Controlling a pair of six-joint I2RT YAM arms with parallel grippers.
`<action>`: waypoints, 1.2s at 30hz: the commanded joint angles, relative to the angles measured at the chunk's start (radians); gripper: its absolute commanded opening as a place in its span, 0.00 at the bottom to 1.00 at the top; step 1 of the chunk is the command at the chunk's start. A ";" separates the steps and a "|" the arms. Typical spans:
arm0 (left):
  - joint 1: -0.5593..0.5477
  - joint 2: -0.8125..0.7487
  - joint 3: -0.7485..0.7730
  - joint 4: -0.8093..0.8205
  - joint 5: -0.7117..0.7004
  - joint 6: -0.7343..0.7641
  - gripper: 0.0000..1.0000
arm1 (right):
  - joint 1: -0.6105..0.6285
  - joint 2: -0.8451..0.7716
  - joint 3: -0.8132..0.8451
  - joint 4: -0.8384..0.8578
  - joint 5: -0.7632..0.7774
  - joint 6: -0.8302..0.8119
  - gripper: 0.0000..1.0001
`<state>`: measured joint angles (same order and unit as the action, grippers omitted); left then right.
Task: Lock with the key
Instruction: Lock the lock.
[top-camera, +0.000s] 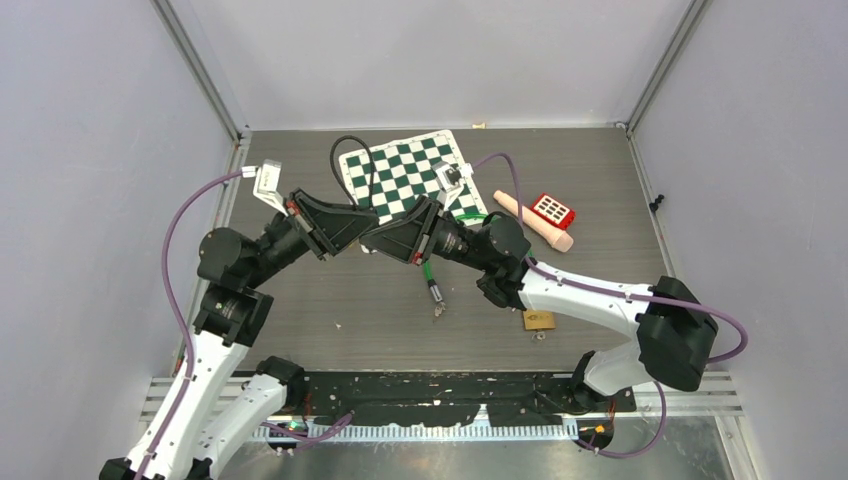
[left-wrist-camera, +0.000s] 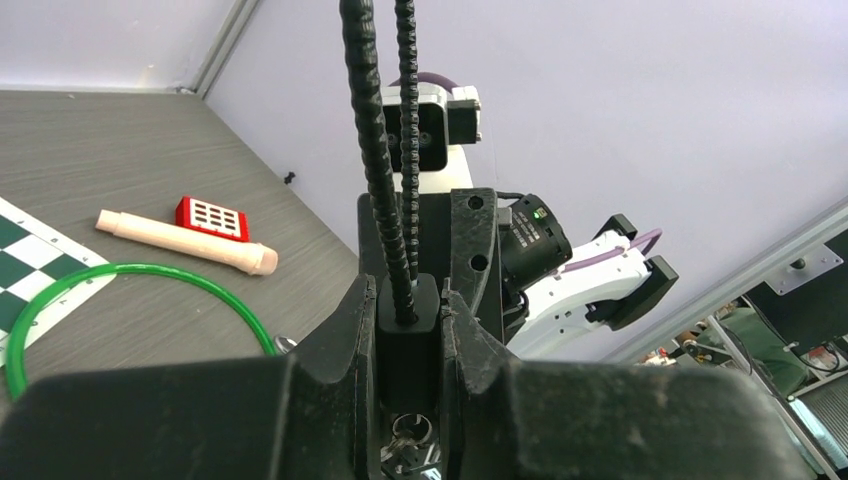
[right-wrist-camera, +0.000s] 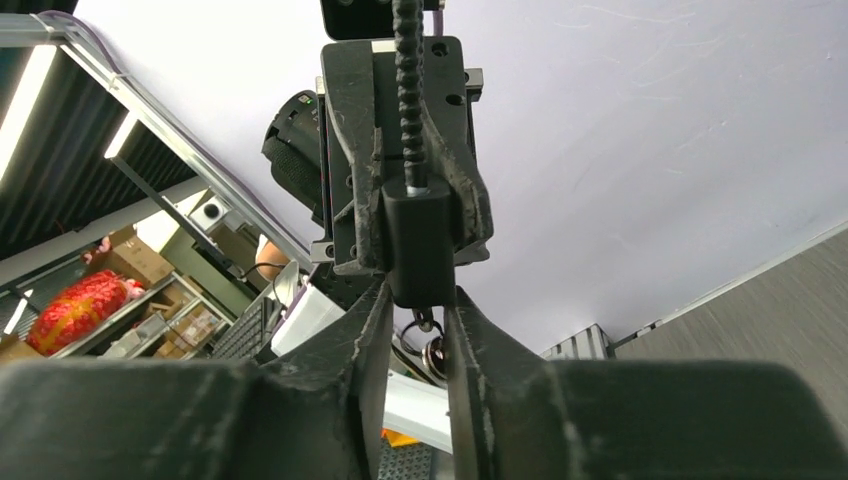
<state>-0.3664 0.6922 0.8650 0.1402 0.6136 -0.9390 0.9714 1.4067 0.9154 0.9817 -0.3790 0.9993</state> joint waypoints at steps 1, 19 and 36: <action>0.000 -0.011 0.005 0.085 0.018 -0.014 0.00 | -0.002 0.014 0.018 0.070 -0.020 0.030 0.27; 0.000 -0.040 0.025 -0.098 -0.136 0.102 0.00 | 0.084 -0.044 0.169 -0.689 0.389 -0.285 0.05; -0.002 -0.051 0.017 -0.187 -0.260 0.136 0.00 | 0.101 -0.058 0.167 -0.745 0.367 -0.350 0.83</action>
<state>-0.3645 0.6624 0.8536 -0.1352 0.3511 -0.8223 1.0946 1.3979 1.1507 0.1665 0.0746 0.6804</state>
